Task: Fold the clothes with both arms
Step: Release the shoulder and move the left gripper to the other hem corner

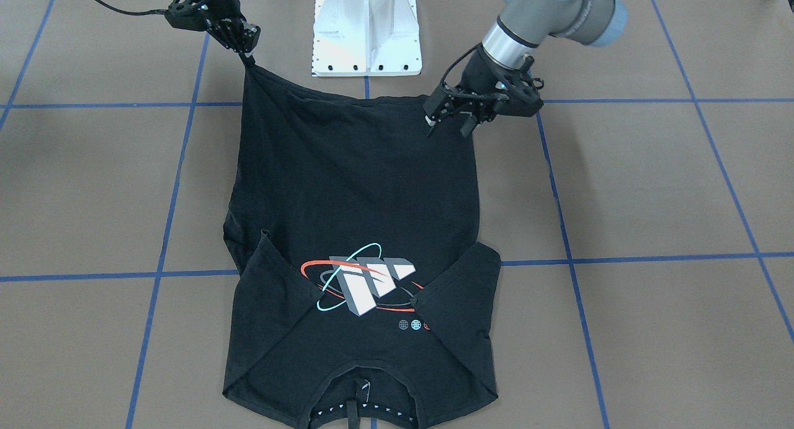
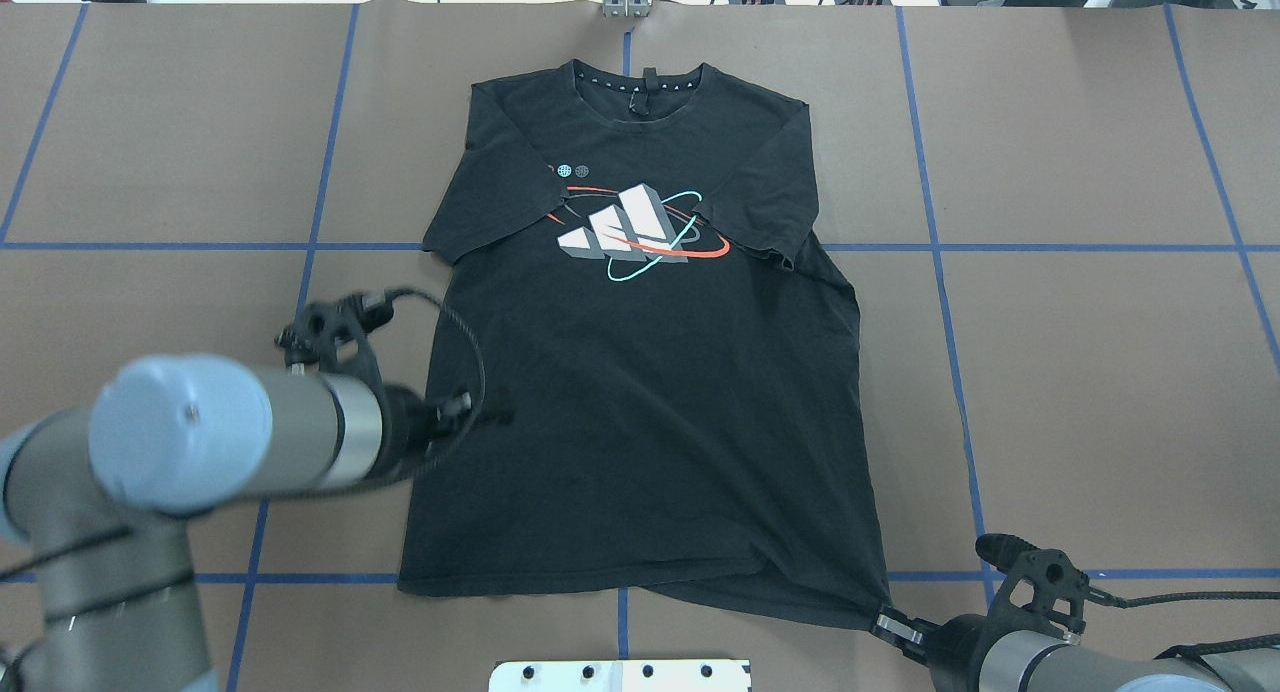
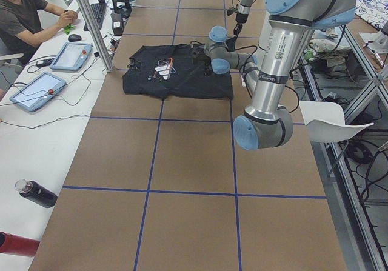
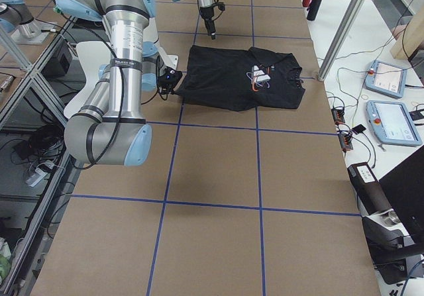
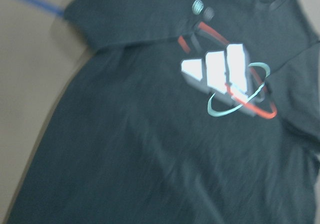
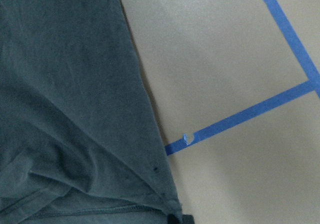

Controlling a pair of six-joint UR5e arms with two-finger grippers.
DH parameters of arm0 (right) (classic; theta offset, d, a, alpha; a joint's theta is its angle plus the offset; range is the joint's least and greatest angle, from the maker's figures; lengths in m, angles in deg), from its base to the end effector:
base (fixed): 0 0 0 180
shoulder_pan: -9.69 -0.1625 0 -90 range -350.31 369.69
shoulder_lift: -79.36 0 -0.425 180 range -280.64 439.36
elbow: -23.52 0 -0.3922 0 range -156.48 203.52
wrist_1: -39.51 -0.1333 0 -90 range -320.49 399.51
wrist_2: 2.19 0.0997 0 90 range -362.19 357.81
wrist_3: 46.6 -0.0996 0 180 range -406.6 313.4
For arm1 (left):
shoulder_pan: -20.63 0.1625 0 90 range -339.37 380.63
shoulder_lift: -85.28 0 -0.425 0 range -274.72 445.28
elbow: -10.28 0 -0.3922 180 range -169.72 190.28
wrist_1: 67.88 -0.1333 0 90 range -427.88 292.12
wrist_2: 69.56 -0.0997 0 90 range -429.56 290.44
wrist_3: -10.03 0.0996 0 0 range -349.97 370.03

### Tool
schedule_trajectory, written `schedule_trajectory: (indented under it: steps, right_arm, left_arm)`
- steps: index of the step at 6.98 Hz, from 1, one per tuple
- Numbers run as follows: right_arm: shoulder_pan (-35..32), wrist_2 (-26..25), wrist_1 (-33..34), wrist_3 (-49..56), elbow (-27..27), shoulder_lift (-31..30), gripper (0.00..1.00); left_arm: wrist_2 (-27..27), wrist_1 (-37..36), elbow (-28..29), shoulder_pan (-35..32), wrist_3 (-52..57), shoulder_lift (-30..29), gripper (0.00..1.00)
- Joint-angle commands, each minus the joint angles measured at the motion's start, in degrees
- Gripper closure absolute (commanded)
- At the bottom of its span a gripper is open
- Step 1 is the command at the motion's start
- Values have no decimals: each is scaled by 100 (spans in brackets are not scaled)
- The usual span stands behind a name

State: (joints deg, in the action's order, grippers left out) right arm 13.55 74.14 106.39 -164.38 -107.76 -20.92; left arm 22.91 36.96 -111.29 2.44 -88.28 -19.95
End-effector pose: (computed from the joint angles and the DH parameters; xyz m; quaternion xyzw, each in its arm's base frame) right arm -0.4068 -0.1297 0.3546 -0.0212 -0.4635 0.2362 0.8538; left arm 0.4490 -0.2833 0.2462 0.0257 0.5119 -0.1860 0.8383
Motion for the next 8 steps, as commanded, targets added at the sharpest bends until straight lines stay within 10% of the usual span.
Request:
schedule_trajectory:
  steps: [1, 4, 8]
  right_arm:
    - [-35, 4, 0, 0, 15, -9, 100]
    - [-79, 4, 0, 0, 32, 0, 100]
    - [-105, 4, 0, 0, 24, 8, 100]
  left_arm:
    - [-1458, -271, -305, 1157, -311, 546, 6]
    - [-2923, -227, -455, 1966, 48, 1107, 16]
    - [-4392, 2095, 331, 2425, 58, 1970, 23]
